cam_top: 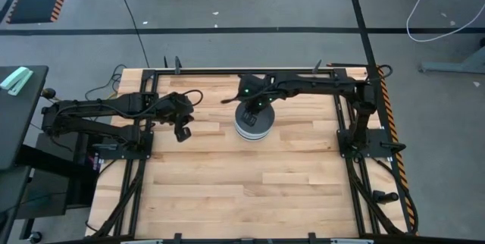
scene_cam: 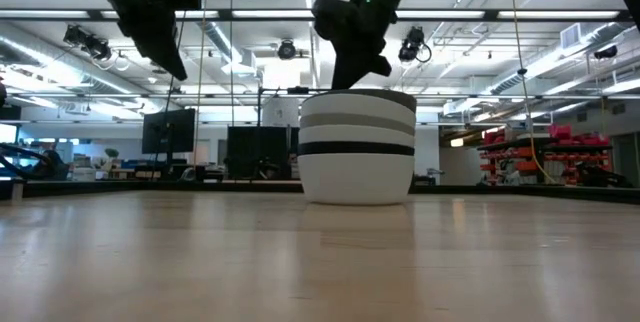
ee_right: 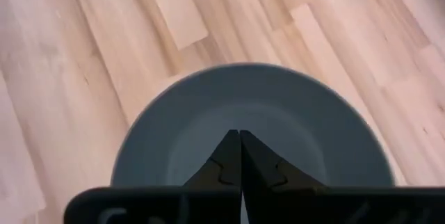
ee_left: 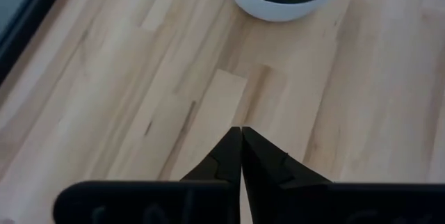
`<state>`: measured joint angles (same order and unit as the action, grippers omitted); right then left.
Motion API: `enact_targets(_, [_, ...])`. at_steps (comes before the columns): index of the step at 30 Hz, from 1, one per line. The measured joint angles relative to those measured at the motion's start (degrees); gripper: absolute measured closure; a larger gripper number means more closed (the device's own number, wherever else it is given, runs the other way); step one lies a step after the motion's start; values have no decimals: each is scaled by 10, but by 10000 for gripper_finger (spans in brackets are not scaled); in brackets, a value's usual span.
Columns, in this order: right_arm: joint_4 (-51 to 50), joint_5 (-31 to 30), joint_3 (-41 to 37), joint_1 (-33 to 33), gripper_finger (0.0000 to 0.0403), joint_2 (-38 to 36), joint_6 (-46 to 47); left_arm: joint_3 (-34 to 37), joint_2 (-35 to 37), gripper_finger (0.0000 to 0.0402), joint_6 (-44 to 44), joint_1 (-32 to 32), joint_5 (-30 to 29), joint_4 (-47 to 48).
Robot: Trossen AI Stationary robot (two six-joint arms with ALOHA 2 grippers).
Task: Nest bowls inside each other
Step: Stack the dark gray bowl on the gray bowl
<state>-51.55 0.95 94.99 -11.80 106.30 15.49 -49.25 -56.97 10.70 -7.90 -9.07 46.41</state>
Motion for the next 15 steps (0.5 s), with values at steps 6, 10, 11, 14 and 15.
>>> enact_targets(6, [70,32,-43,8,401,0,-5,0,0,378,0,0,-18,-4])
enact_targets(10, [88,41,-74,7,401,1,-6,0,0,384,0,0,-19,-4])
enact_targets(11, [92,40,-80,7,401,1,-5,0,0,385,0,0,-19,-4])
enact_targets(14, [105,41,-103,8,401,1,-3,0,0,387,0,0,-19,-4])
enact_targets(15, [107,41,-109,10,401,1,-3,0,0,387,0,0,-19,-4])
